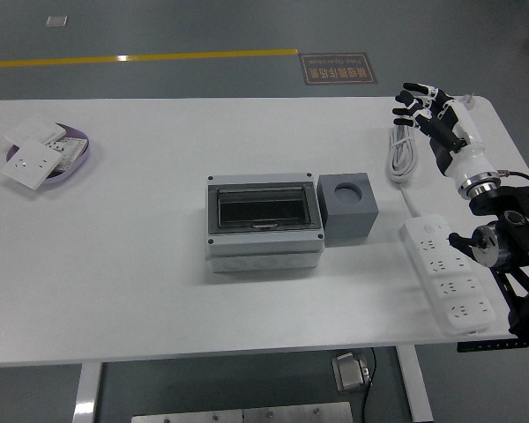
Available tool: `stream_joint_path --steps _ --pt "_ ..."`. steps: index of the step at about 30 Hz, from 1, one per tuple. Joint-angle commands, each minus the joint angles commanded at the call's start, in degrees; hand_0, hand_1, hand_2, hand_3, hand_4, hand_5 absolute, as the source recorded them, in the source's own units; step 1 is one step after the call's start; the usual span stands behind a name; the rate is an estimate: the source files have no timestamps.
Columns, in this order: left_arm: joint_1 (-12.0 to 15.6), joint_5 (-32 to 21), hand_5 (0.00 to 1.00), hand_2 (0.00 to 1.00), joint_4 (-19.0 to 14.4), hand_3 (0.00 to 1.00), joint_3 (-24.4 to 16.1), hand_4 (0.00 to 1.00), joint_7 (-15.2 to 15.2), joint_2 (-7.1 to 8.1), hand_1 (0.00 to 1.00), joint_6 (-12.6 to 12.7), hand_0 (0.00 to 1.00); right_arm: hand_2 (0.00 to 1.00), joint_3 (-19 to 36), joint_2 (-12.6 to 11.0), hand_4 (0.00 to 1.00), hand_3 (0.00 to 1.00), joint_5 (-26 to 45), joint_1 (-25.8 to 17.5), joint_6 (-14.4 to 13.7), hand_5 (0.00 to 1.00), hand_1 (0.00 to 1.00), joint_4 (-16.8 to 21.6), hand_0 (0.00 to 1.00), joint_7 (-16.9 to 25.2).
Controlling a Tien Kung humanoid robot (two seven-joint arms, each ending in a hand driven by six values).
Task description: Pick up the cylinder from the cube,place it in the box,flap close box
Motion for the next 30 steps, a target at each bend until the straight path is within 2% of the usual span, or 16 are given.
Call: stream_joint_path --steps 5,6,10,16,26,30 --pt "-0.30 0.24 0.229 0.578 0.13 0.603 -0.26 0.719 -0.01 0.14 0.615 -0.01 0.565 0.511 1.43 -0.83 0.828 0.616 -2.04 -1.94 -0.39 0.288 0.509 4.03 0.510 -0.64" --pt "-0.32 0.17 0.230 0.578 0.18 0.602 -0.19 0.719 -0.02 0.17 0.615 -0.01 0.565 0.537 1.56 -0.91 0.822 0.616 -2.61 -2.21 -0.52 0.282 0.545 4.64 0.537 -0.80" --pt "-0.34 -0.19 0.230 0.578 0.32 0.602 0.33 0.719 0.01 0.20 0.615 -0.06 0.565 0.537 1.98 -0.94 0.822 0.616 -4.25 -3.05 -1.15 0.282 0.545 6.52 0.537 -1.45" --pt "-0.66 0.35 0.228 0.578 0.28 0.603 -0.08 0.719 -0.03 0.44 0.615 -0.05 0.566 0.545 1.63 -0.87 0.813 0.612 -4.64 -4.72 -2.15 0.267 0.549 11.62 0.554 -1.58" --pt "-1.18 -0.90 0.227 0.578 0.25 0.603 0.41 0.719 0.01 0.78 0.615 -0.11 0.566 0.535 1.39 -0.87 0.797 0.612 -8.96 -6.10 -4.60 0.259 0.539 17.52 0.560 -3.98" --pt "-1.15 -1.28 0.227 0.578 0.18 0.602 0.18 0.719 0.07 0.86 0.615 -0.18 0.566 0.530 1.69 -0.71 0.781 0.604 -9.42 -6.24 -4.74 0.261 0.532 18.22 0.556 -4.32"
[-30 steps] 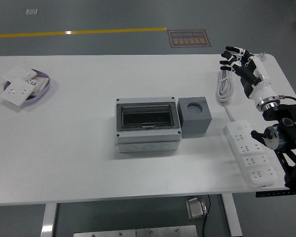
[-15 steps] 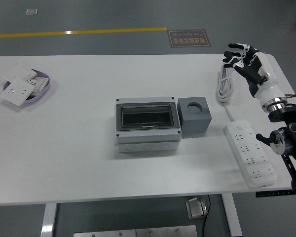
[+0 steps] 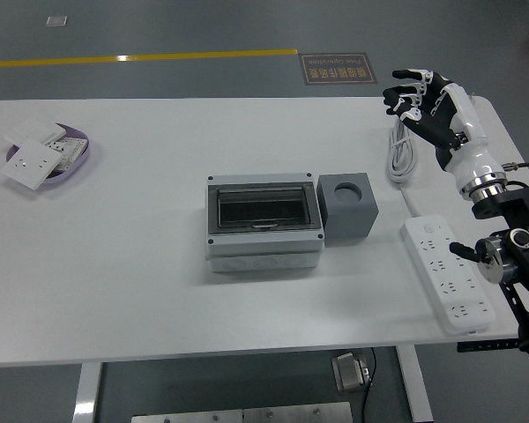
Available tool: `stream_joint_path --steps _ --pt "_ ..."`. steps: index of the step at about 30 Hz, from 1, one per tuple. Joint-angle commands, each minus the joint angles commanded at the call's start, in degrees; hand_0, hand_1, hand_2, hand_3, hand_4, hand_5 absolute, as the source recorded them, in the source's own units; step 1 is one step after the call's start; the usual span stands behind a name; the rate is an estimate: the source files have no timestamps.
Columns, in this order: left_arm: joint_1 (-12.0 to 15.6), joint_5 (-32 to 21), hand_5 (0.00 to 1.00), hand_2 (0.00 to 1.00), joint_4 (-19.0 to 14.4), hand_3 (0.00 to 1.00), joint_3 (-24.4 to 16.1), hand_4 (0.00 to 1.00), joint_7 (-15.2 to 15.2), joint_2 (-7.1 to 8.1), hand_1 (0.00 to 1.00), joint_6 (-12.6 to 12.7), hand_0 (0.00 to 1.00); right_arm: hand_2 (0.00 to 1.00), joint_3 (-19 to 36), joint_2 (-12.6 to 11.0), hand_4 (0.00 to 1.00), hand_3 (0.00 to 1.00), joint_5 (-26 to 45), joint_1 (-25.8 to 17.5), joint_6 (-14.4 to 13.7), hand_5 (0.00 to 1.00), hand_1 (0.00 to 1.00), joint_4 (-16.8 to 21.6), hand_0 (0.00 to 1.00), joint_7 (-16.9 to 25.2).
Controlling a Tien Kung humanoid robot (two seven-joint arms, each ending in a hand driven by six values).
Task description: Pick up the cylinder from the cube,place it in the box,flap close box
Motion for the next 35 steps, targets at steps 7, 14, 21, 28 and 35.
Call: stream_joint_path --steps 7,14,21,28,35 --pt "0.29 -0.72 0.226 0.578 -0.03 0.603 -0.66 0.719 0.04 0.03 0.615 -0.07 0.566 0.528 -0.57 0.87 0.782 0.601 -2.36 0.22 -0.63 0.262 0.533 -1.01 0.553 -2.52" --pt "0.65 -3.19 0.224 0.583 0.19 0.603 1.66 0.718 0.16 0.25 0.615 -0.08 0.569 0.530 -3.23 1.87 0.765 0.600 -4.93 -0.19 -0.03 0.252 0.532 -1.99 0.552 -3.66" --pt "0.94 -4.12 0.223 0.583 0.08 0.603 2.71 0.717 0.14 0.78 0.615 0.00 0.569 0.543 -6.59 2.84 0.763 0.607 -3.05 0.47 -0.91 0.244 0.545 -4.98 0.574 -2.24" --pt "1.33 -3.87 0.223 0.583 -0.03 0.603 2.83 0.717 0.20 1.31 0.614 -0.16 0.569 0.542 -7.77 3.00 0.746 0.609 -2.52 1.06 -0.49 0.228 0.540 -6.83 0.575 -1.69" --pt "1.60 -4.86 0.223 0.582 0.06 0.603 3.82 0.717 0.18 1.04 0.615 -0.11 0.568 0.538 -7.12 2.68 0.742 0.607 -1.83 0.99 0.11 0.223 0.536 -8.12 0.574 -1.30"
